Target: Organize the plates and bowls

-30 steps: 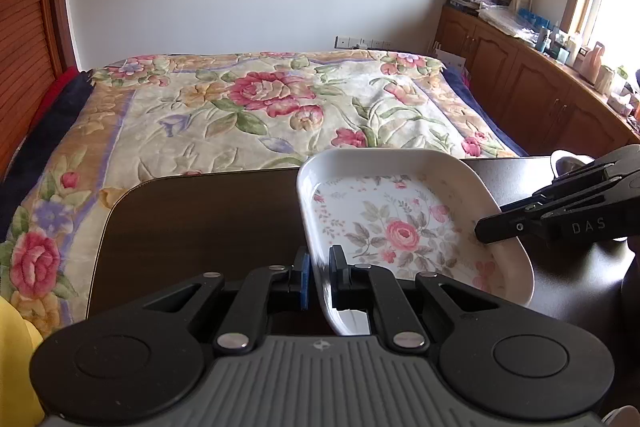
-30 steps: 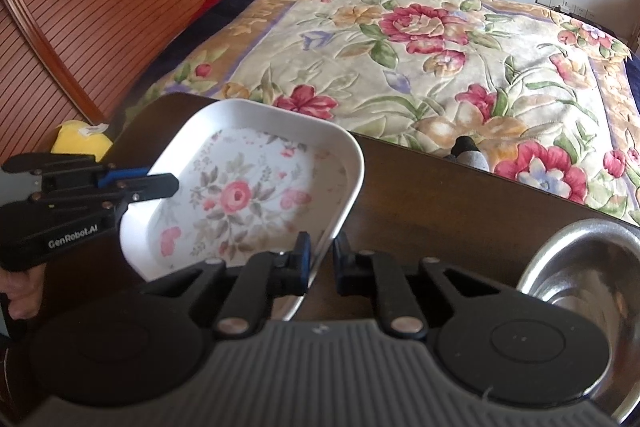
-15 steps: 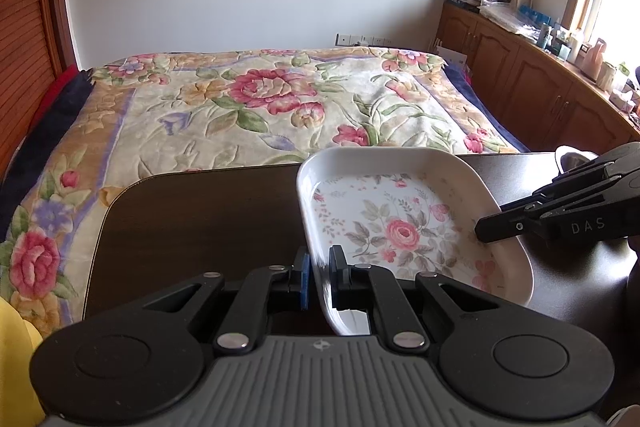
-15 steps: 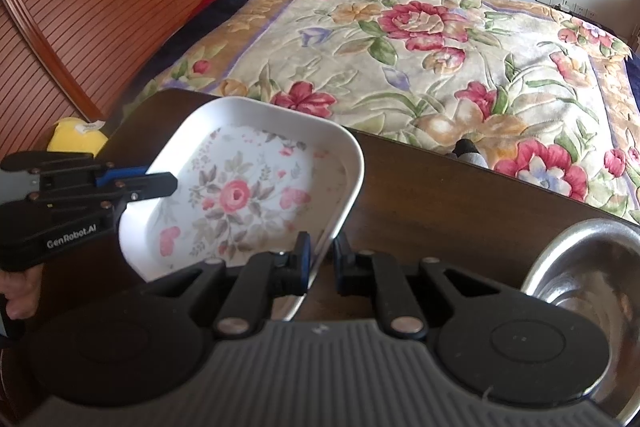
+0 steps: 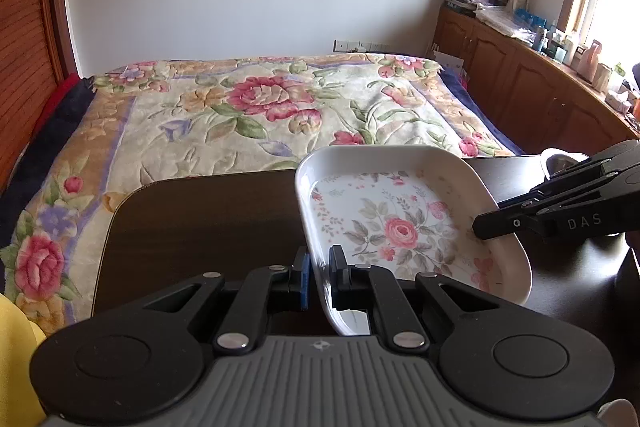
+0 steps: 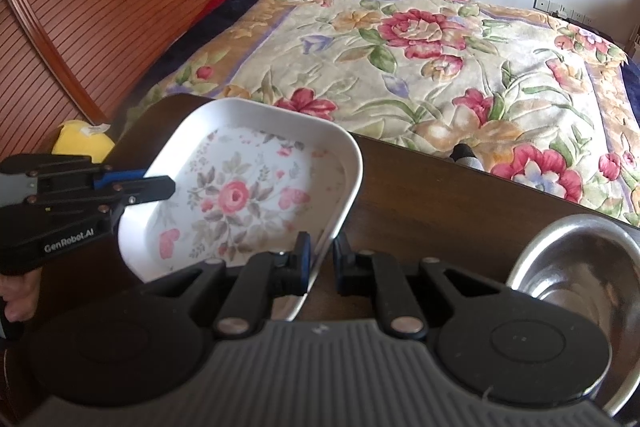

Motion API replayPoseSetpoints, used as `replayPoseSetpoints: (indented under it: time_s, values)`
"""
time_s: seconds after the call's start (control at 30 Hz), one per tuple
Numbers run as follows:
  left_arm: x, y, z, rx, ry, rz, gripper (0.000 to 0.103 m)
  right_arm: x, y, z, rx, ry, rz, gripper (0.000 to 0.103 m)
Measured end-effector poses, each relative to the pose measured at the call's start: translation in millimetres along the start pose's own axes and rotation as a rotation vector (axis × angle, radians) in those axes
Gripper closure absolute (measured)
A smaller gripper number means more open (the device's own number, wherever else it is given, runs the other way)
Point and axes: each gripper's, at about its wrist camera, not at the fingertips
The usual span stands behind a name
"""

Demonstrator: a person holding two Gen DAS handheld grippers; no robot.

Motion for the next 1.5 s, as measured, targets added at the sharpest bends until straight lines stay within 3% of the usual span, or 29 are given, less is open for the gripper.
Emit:
replayPoseSetpoints:
  time_s: [1.0,1.5]
  values:
    - [13.5,110.3,-62.9,-0.024,-0.081,-0.11,0.066,57.3,105.3,9.9,-0.024,0.032,-0.121,0.089]
    - [57.1,149.6,-96.5,-0.013,-0.082,-0.122,0.066,110.4,138.1,16.4,-0.037,0.044,-0.137,0.089]
Point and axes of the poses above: each gripper's, at about its wrist camera, not at the fingertips, and y roughly against the way its jaws point, z to its left, x to its underside, and after that the axes turned 11 degrees about -y, right-handed
